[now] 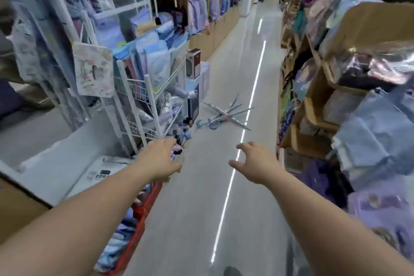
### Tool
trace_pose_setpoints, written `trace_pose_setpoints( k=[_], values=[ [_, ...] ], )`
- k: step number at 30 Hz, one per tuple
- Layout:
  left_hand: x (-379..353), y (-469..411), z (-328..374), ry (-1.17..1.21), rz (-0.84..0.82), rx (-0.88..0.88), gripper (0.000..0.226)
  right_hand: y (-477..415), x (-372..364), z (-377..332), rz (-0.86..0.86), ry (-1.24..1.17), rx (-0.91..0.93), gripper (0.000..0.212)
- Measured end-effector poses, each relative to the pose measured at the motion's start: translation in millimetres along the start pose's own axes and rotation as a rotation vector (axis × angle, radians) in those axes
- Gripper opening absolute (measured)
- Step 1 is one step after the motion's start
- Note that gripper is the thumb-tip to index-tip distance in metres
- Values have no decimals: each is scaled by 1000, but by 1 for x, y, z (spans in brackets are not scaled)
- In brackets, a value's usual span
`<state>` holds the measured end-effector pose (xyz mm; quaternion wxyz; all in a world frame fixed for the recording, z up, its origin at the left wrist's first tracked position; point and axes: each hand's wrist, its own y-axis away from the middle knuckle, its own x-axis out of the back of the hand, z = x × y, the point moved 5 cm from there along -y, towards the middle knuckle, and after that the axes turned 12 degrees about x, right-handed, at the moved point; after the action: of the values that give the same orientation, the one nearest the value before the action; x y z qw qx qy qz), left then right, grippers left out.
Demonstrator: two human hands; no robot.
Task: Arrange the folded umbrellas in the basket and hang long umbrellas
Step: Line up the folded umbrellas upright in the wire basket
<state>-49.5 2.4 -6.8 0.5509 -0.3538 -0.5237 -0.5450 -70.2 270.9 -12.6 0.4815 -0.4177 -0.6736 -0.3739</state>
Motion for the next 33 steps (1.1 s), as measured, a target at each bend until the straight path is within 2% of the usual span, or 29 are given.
trace_pose_setpoints(
  k=[4,6,11,15,17,22,27,33],
  values=[
    [-7,-70,6,119,-86,167,41,-91,0,40,-147,-108,29,67],
    [-5,-104,3,137,-97,238,28,-139,-1,53,-190,-120,49,67],
    [-15,-194,-10,234,-107,387,26,-260,-13,63,-279,-133,129,65],
    [-38,-286,-33,261,-158,466,65,-364,-31,59,-344,-87,196,66],
    [-50,-338,-48,296,-184,494,74,-417,-38,56,-366,-77,212,65],
    [-51,-432,-65,407,-246,595,56,-525,-51,49,-482,-38,245,66],
    [-64,-492,-82,449,-272,741,63,-621,-74,44,-567,-34,344,65],
    [-93,-538,-86,578,-232,980,51,-726,-118,41,-694,27,592,66]
  ],
)
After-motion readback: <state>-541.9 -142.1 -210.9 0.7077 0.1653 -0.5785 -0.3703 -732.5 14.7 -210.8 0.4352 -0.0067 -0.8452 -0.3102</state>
